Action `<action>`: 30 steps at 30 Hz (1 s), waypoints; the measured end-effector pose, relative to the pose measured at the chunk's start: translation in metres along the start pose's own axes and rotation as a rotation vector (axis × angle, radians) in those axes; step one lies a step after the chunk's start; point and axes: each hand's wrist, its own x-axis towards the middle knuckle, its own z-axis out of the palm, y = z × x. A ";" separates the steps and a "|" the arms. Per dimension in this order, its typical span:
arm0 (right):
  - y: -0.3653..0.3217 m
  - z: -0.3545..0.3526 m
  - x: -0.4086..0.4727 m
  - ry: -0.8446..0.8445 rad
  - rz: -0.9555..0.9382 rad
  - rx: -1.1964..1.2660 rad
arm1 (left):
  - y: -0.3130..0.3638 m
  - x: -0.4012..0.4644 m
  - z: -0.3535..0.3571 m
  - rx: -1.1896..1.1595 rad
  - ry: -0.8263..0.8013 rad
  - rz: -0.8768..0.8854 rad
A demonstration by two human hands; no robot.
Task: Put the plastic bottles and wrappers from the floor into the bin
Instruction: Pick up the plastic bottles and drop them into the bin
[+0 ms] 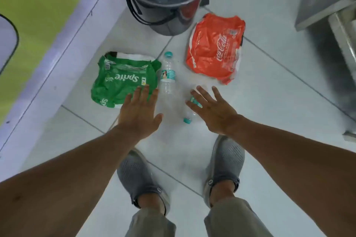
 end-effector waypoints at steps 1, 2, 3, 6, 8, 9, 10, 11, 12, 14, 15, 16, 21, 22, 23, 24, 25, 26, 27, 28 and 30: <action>0.000 0.003 0.006 0.018 -0.025 -0.033 | -0.001 0.004 0.005 0.008 0.008 0.007; 0.003 0.005 0.012 0.046 -0.040 -0.010 | -0.002 0.008 0.007 -0.007 0.019 -0.001; 0.003 0.010 0.017 0.096 -0.064 -0.013 | -0.003 0.012 0.012 -0.004 0.039 0.004; 0.006 0.022 0.030 0.147 -0.134 -0.044 | -0.004 0.024 0.019 -0.021 0.066 0.037; 0.009 0.025 0.031 0.149 -0.115 -0.063 | -0.004 0.030 0.015 -0.017 0.087 0.064; 0.010 0.027 0.029 0.156 -0.109 -0.062 | -0.003 0.031 0.014 -0.031 0.098 0.073; 0.011 0.029 0.024 0.176 -0.096 -0.056 | 0.000 0.033 0.010 -0.059 0.117 0.078; 0.012 0.029 0.018 0.193 -0.079 -0.044 | 0.003 0.037 0.007 -0.100 0.138 0.084; 0.012 0.029 0.011 0.207 -0.066 -0.030 | 0.008 0.041 0.004 -0.157 0.158 0.086; 0.013 0.025 -0.004 0.207 -0.025 0.009 | 0.022 0.053 -0.001 -0.286 0.177 0.056; 0.015 0.021 -0.010 0.201 -0.005 0.024 | 0.029 0.061 -0.003 -0.346 0.181 0.025; 0.018 0.017 -0.015 0.215 0.012 0.040 | 0.037 0.068 -0.004 -0.387 0.180 -0.015; 0.044 0.002 -0.030 0.215 0.073 0.036 | 0.079 0.102 -0.004 -0.498 0.166 -0.187; 0.049 0.001 -0.029 0.218 0.085 0.032 | 0.085 0.107 -0.003 -0.503 0.170 -0.211; 0.053 0.000 -0.028 0.217 0.094 0.027 | 0.089 0.111 -0.001 -0.510 0.167 -0.229; 0.056 0.000 -0.027 0.219 0.099 0.019 | 0.093 0.114 0.000 -0.519 0.162 -0.239; 0.058 0.001 -0.026 0.217 0.103 0.014 | 0.096 0.116 0.001 -0.526 0.162 -0.239; 0.060 0.001 -0.025 0.217 0.108 0.010 | 0.098 0.117 0.002 -0.530 0.162 -0.229; 0.062 0.001 -0.024 0.209 0.118 0.009 | 0.098 0.118 0.002 -0.529 0.168 -0.212; 0.062 0.002 -0.024 0.198 0.128 0.011 | 0.098 0.118 0.002 -0.515 0.174 -0.197; 0.062 0.002 -0.025 0.180 0.141 0.013 | 0.097 0.118 0.001 -0.444 0.183 -0.182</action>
